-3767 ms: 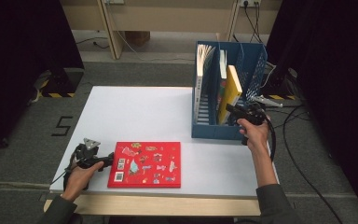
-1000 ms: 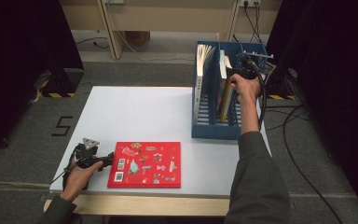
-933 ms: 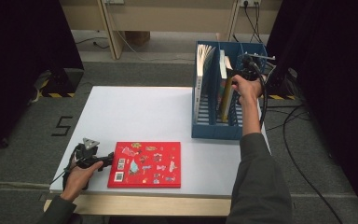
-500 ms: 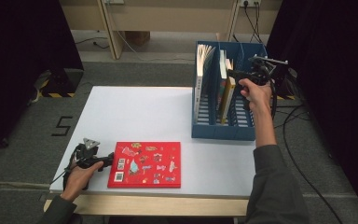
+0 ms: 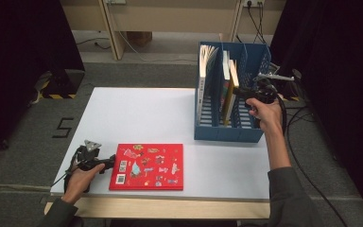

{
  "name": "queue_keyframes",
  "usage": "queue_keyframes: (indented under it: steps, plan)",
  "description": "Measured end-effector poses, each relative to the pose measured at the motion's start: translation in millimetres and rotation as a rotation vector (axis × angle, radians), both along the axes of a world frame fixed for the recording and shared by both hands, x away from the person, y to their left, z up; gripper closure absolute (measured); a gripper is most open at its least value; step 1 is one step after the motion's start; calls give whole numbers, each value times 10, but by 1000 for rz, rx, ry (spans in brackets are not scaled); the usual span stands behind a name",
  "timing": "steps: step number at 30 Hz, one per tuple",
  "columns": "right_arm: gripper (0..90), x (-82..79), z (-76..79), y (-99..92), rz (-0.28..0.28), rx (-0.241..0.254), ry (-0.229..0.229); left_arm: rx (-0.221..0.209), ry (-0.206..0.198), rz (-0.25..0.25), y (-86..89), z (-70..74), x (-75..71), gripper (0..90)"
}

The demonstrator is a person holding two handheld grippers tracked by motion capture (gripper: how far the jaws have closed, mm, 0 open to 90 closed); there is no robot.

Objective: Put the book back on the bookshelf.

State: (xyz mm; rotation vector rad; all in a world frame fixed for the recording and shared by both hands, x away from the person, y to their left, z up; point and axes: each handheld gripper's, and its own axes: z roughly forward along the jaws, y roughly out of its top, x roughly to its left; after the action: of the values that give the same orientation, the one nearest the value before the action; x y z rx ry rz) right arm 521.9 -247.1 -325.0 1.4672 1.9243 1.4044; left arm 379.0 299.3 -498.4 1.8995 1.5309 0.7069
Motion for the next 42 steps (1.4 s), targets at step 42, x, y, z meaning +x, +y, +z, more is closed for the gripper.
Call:
queue_keyframes:
  steps: [42]
  plan:
    - [700,342,-724,254,-14,-80,67,0,2,-2,-2,3,-1,149]
